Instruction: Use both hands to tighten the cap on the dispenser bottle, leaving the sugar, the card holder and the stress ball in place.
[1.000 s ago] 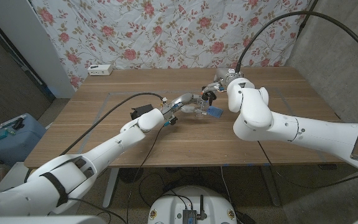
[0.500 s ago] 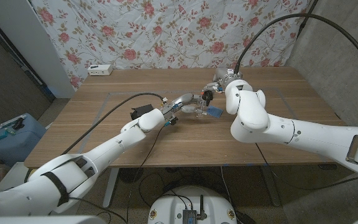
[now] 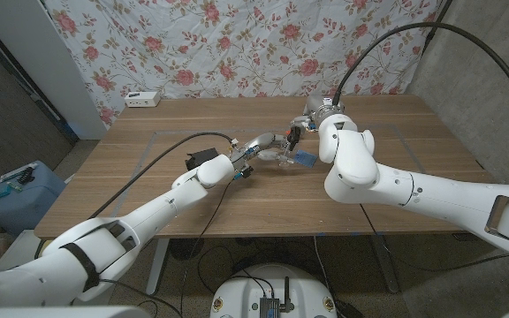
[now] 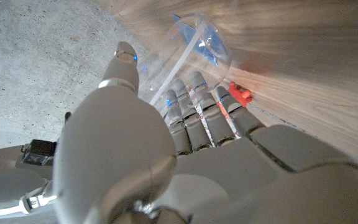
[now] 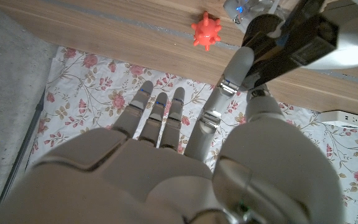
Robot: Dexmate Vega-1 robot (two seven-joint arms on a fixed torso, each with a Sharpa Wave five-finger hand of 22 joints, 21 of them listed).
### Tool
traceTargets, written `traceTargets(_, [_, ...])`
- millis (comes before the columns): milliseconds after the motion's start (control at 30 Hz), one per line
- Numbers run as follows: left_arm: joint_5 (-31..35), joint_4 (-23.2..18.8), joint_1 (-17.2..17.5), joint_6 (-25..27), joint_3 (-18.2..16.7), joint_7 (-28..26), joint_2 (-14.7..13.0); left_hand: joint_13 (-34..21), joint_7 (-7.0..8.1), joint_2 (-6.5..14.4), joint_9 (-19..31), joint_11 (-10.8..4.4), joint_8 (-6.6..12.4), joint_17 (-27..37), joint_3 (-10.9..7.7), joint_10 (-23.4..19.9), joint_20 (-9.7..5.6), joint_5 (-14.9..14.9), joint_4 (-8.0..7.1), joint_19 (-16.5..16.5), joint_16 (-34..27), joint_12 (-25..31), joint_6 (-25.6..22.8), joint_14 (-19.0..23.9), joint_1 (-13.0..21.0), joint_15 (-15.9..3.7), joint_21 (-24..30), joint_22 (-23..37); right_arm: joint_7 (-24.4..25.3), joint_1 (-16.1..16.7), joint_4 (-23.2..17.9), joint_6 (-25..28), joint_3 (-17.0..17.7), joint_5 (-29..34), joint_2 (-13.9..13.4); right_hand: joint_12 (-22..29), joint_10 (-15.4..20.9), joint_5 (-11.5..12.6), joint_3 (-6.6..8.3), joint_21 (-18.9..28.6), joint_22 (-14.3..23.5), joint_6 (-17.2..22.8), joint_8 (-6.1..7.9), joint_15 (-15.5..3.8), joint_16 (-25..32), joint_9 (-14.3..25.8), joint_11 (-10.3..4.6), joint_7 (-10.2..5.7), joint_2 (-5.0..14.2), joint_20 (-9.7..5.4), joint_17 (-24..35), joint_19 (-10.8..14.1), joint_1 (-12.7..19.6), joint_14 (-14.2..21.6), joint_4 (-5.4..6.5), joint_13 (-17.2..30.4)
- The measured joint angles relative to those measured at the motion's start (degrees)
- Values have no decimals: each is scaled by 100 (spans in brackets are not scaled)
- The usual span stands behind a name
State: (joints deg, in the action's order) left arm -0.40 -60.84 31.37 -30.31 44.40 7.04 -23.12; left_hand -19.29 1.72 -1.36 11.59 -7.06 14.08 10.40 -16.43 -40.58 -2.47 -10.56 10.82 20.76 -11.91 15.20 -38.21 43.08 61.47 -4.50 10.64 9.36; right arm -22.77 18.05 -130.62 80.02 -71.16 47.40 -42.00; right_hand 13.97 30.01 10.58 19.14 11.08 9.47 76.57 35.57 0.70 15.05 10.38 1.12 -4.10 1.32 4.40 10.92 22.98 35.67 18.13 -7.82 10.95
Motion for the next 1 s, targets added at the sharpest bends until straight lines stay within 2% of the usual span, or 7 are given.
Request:
traceTargets(100, [-3,34,-9,-17,1,1,12,0,-1,0,0,0,-5,0,0,0,0,0,0,0,0,0,-1,0,0,0,0,0,-72,11,41,-1,3,80,27,0,0,0,0,0,0,0,-37,-40,0,-26,0,0,17,0,0,0,-31,40,0,0])
traceTargets(200, [-4,52,-14,-40,2,-2,19,0,-8,0,0,0,-6,0,0,0,0,0,0,0,0,-1,-8,0,0,0,0,0,-119,12,71,-1,3,131,43,0,21,-21,-2,0,0,-35,-121,-40,-9,-27,-21,10,-65,12,0,-12,-156,40,2,0])
traceTargets(600, [-5,253,-40,-230,-7,-144,102,1,-4,0,0,17,20,1,1,-45,0,0,0,0,15,-3,-12,55,0,-10,0,0,-566,18,170,-1,3,617,90,-93,41,-20,-217,-30,0,-408,-441,-40,-68,-50,-41,11,-231,55,43,-55,-696,39,216,0])
traceTargets(667, [-5,311,-50,-255,-11,-163,129,1,-7,0,0,8,20,1,1,-54,0,0,-1,0,15,-4,-48,58,0,-8,0,0,-654,26,175,-1,9,724,92,-152,33,-20,-259,-30,0,-492,-510,-9,-69,-38,11,9,-249,79,63,-80,-827,70,258,0])
traceTargets(1000, [-28,513,-75,-405,-16,-241,230,-27,-7,0,0,-1,20,1,1,-63,0,0,-1,0,15,-5,-49,60,0,-6,0,0,-923,48,156,-3,78,1052,72,-199,-12,-20,-374,-30,0,-704,-677,14,-113,-36,75,61,-323,107,69,-108,-1111,48,373,0])
